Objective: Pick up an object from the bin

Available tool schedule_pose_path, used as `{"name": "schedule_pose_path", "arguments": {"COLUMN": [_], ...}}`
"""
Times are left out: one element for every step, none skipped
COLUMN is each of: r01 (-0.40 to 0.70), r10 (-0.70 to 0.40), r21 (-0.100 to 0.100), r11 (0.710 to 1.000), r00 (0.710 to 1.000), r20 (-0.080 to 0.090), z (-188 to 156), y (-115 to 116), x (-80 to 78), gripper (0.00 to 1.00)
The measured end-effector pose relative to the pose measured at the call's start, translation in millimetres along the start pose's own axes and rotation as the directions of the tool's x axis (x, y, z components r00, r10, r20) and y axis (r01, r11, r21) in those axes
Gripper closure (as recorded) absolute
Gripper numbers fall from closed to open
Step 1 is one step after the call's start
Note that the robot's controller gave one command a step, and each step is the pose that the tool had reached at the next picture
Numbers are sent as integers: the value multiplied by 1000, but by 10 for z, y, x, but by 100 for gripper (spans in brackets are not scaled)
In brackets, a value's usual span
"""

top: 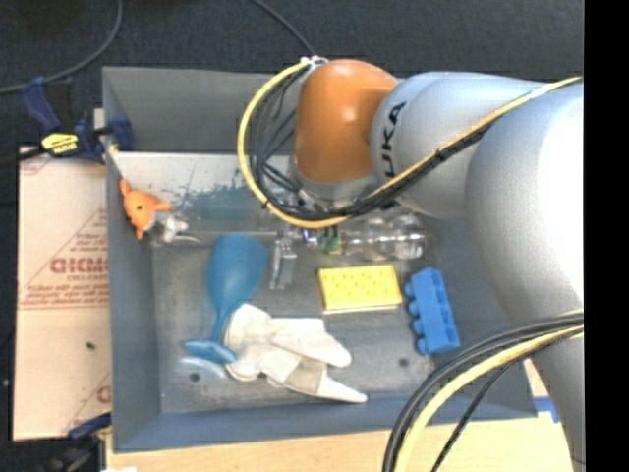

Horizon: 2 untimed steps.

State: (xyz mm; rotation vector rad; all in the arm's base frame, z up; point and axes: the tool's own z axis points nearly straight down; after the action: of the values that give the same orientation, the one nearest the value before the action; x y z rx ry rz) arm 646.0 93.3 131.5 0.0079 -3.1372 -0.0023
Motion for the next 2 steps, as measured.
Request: {"name": "schedule_pose_path", "arguments": {"r01": [-2, -124], "r10": [2, 124], "r21": [-1, -3], "r11": [1000, 992], "r00": [1000, 992], "r20": [8, 9], "z": [-55, 438], "y": [-3, -268], "x": [-18, 28], "gripper": [0, 0]}}
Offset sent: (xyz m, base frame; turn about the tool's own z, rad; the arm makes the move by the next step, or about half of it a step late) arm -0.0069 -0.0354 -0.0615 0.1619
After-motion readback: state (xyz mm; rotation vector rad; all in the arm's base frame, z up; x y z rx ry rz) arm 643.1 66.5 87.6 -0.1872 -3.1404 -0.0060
